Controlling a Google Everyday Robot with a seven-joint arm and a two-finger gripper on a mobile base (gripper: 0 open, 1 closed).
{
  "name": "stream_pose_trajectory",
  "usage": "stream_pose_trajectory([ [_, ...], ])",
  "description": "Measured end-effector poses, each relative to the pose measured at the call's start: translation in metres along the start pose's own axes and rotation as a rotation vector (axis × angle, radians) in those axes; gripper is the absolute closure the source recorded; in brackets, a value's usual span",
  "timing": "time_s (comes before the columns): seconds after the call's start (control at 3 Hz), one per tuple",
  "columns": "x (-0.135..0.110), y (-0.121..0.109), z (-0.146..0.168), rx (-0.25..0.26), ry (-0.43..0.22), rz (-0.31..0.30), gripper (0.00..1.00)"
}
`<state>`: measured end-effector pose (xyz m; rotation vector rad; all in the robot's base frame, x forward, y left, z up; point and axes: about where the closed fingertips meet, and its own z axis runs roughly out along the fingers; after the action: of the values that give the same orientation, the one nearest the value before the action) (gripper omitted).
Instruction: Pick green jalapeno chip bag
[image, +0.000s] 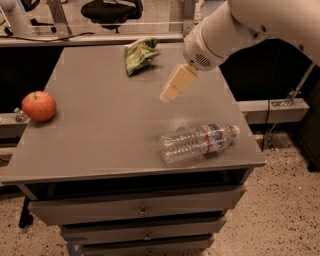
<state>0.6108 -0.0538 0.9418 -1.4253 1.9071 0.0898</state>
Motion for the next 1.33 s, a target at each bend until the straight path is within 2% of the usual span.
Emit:
stream_pose_trajectory([
  [0.33, 0.000, 0.000, 0.000, 0.000, 0.000, 0.000, 0.00],
  [0.67, 0.001, -0.008, 0.013, 0.014, -0.043, 0.019, 0.00],
  [1.33, -0.002, -0.069, 0.083, 0.056, -0.190, 0.169, 0.00],
])
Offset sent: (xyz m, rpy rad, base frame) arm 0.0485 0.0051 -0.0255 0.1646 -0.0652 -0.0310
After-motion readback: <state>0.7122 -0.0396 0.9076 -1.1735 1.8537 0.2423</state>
